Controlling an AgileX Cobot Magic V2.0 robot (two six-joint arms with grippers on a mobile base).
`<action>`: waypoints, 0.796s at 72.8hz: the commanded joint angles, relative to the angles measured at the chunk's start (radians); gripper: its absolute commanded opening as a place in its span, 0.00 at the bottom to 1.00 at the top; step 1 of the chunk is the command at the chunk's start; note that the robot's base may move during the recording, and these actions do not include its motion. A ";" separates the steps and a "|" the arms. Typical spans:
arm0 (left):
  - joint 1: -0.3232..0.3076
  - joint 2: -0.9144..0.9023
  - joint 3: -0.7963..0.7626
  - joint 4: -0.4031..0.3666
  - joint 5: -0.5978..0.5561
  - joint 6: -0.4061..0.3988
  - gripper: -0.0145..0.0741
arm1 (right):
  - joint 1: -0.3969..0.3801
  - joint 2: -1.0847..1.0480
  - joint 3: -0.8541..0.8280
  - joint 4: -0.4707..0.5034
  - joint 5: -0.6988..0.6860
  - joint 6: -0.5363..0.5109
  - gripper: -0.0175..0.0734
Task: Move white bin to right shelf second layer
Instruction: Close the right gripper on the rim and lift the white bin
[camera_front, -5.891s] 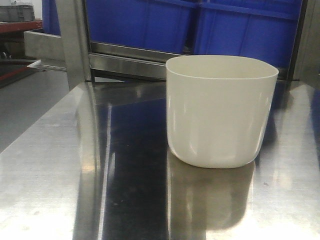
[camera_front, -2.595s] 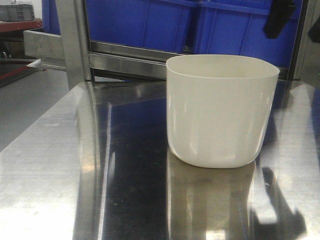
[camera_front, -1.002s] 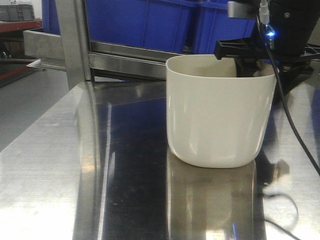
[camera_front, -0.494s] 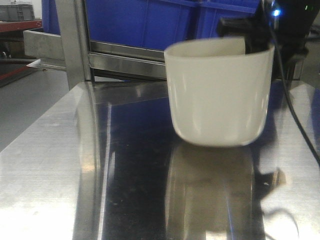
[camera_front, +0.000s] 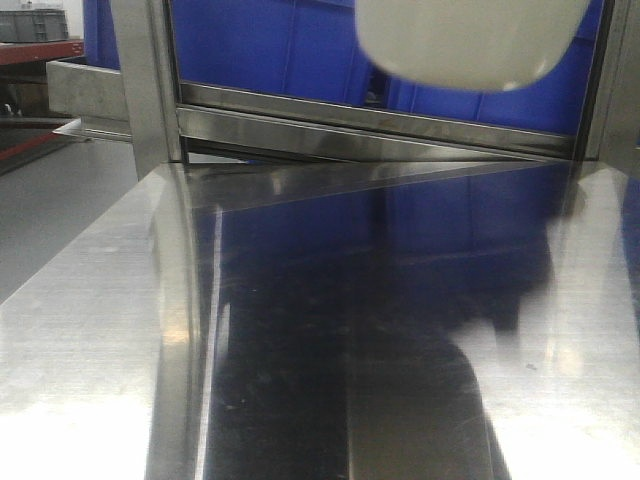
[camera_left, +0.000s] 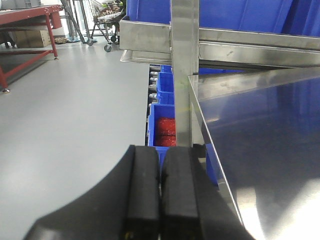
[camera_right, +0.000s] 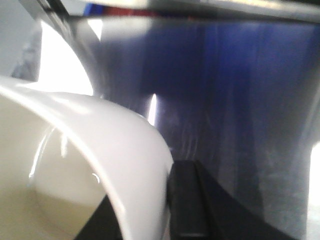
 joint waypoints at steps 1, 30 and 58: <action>-0.006 -0.014 0.037 0.000 -0.087 -0.005 0.26 | -0.021 -0.115 0.017 -0.021 -0.134 -0.005 0.25; -0.006 -0.014 0.037 0.000 -0.087 -0.005 0.26 | -0.141 -0.506 0.433 -0.021 -0.419 -0.005 0.25; -0.006 -0.014 0.037 0.000 -0.087 -0.005 0.26 | -0.141 -0.590 0.507 -0.020 -0.474 -0.005 0.25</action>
